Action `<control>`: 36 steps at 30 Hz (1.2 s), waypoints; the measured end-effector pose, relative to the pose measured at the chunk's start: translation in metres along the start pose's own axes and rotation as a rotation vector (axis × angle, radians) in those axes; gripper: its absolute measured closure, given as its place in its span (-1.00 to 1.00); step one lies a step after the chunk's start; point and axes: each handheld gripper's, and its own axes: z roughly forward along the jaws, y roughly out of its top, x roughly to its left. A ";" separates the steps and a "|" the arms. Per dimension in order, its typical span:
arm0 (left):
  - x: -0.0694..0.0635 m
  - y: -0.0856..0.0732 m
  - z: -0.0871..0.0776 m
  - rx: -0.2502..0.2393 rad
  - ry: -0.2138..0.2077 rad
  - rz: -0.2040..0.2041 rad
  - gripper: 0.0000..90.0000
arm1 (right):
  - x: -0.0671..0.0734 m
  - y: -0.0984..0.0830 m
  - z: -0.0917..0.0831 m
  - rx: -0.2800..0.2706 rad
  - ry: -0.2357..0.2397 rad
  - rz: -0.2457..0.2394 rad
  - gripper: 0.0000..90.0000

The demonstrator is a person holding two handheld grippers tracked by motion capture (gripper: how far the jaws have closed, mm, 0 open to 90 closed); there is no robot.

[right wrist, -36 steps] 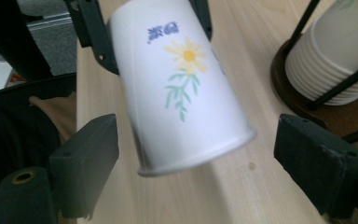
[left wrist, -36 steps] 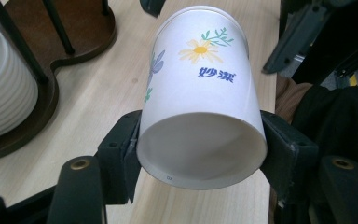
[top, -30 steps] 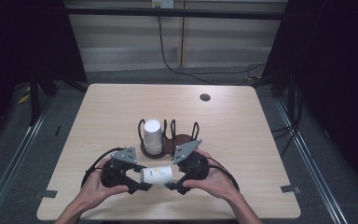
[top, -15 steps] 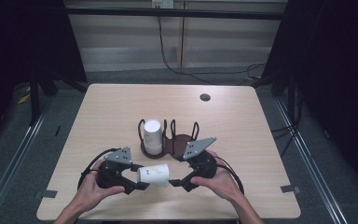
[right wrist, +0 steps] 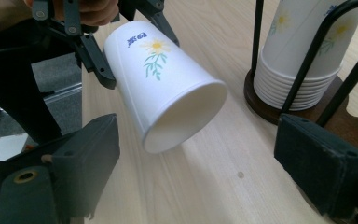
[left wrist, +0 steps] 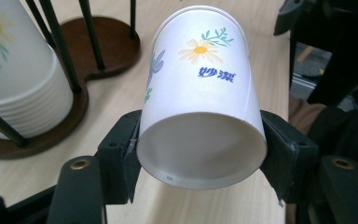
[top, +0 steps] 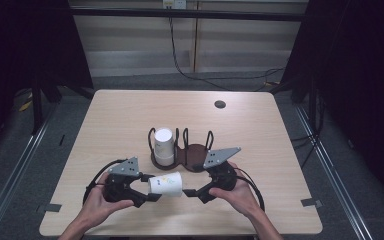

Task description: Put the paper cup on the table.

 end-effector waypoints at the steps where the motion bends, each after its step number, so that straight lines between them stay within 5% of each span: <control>1: 0.000 0.000 0.000 -0.002 -0.004 0.000 -0.18 | 0.000 0.000 0.000 -0.002 0.000 0.001 -0.70; 23: -0.003 -0.001 -0.001 -0.105 -0.025 0.017 -0.18 | -0.005 -0.010 0.002 -0.157 0.074 0.080 -0.71; 36: -0.005 0.003 -0.004 -0.162 -0.045 0.008 -0.19 | -0.003 -0.011 0.003 -0.209 0.106 0.071 -0.70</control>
